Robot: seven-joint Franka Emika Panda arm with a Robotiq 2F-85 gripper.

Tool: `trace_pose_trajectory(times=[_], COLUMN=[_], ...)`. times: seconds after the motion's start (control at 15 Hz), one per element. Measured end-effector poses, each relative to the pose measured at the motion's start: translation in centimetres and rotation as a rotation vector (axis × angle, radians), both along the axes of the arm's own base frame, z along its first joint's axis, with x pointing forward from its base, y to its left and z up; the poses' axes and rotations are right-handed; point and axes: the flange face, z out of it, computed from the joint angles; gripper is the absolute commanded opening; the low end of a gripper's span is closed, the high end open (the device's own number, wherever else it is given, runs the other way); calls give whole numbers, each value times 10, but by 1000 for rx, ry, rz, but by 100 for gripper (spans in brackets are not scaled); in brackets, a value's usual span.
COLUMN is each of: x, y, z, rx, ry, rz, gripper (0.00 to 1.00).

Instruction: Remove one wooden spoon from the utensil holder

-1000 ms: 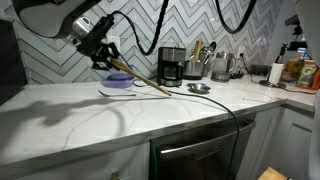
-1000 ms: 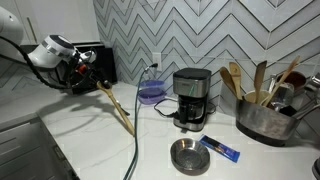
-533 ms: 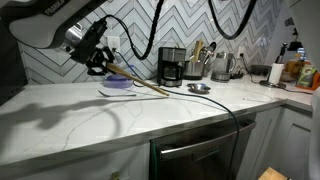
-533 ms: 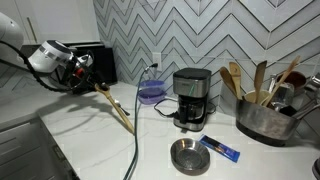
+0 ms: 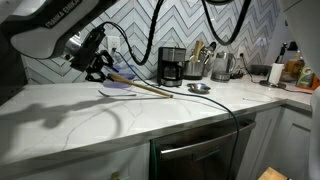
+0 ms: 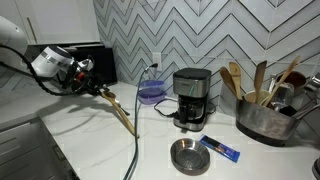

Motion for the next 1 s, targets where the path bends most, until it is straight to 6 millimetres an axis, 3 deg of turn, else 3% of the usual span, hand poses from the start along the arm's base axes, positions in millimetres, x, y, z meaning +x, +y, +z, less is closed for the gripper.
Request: trace_pose_trajectory(times=[0.2, 0.67, 0.87, 1.0], x=[1, 6, 6, 3], y=[0, 0, 5, 6], z=[-6, -35, -25, -6], rx=[-10, -22, 6, 42], ry=[-4, 7, -13, -39], rz=[-1, -4, 20, 36], gripper=[100, 100, 100, 100])
